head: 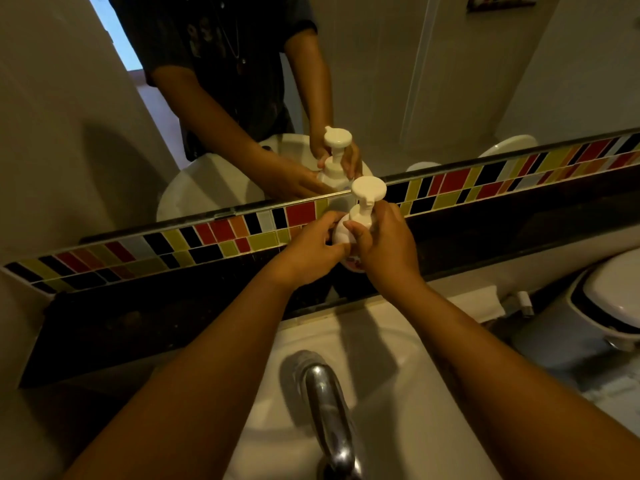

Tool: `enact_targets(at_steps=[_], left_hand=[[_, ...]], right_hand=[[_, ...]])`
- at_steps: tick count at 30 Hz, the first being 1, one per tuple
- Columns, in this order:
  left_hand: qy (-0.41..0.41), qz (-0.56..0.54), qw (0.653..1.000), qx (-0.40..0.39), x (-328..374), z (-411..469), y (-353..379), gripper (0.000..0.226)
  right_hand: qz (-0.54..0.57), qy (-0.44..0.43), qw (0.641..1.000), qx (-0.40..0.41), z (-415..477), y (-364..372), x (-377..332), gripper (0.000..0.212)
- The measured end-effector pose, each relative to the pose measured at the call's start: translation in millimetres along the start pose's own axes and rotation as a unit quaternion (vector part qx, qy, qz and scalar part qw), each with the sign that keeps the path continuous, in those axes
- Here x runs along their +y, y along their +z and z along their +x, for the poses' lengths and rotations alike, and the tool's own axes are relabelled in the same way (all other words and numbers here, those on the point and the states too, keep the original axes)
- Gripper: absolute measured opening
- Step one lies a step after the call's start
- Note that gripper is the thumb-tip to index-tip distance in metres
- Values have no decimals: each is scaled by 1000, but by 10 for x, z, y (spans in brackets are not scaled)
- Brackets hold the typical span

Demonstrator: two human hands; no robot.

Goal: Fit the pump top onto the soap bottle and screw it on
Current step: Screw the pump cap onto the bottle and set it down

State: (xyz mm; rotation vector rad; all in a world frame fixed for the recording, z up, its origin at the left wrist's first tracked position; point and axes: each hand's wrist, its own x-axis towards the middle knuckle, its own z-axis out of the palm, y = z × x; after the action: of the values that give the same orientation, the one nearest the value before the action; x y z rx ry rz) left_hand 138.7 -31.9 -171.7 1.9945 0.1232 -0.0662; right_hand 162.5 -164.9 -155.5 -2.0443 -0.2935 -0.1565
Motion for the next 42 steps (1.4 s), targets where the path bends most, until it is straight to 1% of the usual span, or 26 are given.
enact_targets(at_steps=[2, 4, 6, 8, 9, 10, 12, 16, 19, 22, 25, 29, 31, 33, 35, 37, 39, 42], left_hand=[[-8, -8, 1000, -8, 17, 1, -19, 50], [-15, 0, 1000, -15, 39, 3, -47, 52], [-19, 9, 1000, -18, 56, 1, -58, 55], [-19, 15, 1000, -19, 60, 2, -63, 54], [-18, 19, 1000, -17, 64, -1, -64, 53], [-17, 24, 999, -15, 67, -7, -64, 54], [-15, 33, 999, -8, 67, -30, -58, 58], [-27, 42, 999, 3, 50, -74, -50, 54], [-29, 50, 998, 7, 43, -108, -75, 51], [-32, 44, 999, -1, 53, -127, -114, 52], [-37, 41, 998, -10, 62, -133, -152, 54], [-32, 41, 999, -7, 76, -171, -160, 57], [-26, 38, 999, -2, 95, -220, -156, 60], [-20, 29, 999, 1, 93, -288, -168, 59], [-22, 12, 1000, 11, 74, -372, -201, 58], [-28, 0, 999, 27, 53, -467, -275, 59], [-29, -3, 999, 40, 45, -561, -398, 61], [-30, -20, 997, 70, 46, -703, -629, 62]], right_hand=[[20, 10, 999, -35, 34, -60, 12, 42], [41, 19, 994, -103, 93, -190, -1, 45], [63, 20, 985, -160, 125, -368, -57, 59], [78, 9, 983, -167, 140, -532, -144, 76], [75, -3, 985, -158, 147, -591, -194, 79], [69, -19, 986, -149, 156, -622, -242, 77], [46, -49, 989, -130, 155, -604, -321, 66], [0, -56, 997, -59, 139, -467, -376, 51], [2, -66, 997, -46, 125, -423, -364, 48], [1, -75, 996, -48, 99, -424, -355, 48], [-8, -75, 995, -68, 107, -439, -353, 48], [13, -77, 993, -85, 81, -443, -358, 51], [55, -76, 989, -117, 60, -447, -332, 61], [90, -47, 980, -172, 35, -456, -286, 70], [79, -20, 968, -238, 18, -436, -209, 63], [59, -16, 956, -287, -24, -369, -169, 53], [55, -13, 954, -293, -45, -273, -201, 51], [63, -28, 952, -299, -48, -93, -356, 53]])
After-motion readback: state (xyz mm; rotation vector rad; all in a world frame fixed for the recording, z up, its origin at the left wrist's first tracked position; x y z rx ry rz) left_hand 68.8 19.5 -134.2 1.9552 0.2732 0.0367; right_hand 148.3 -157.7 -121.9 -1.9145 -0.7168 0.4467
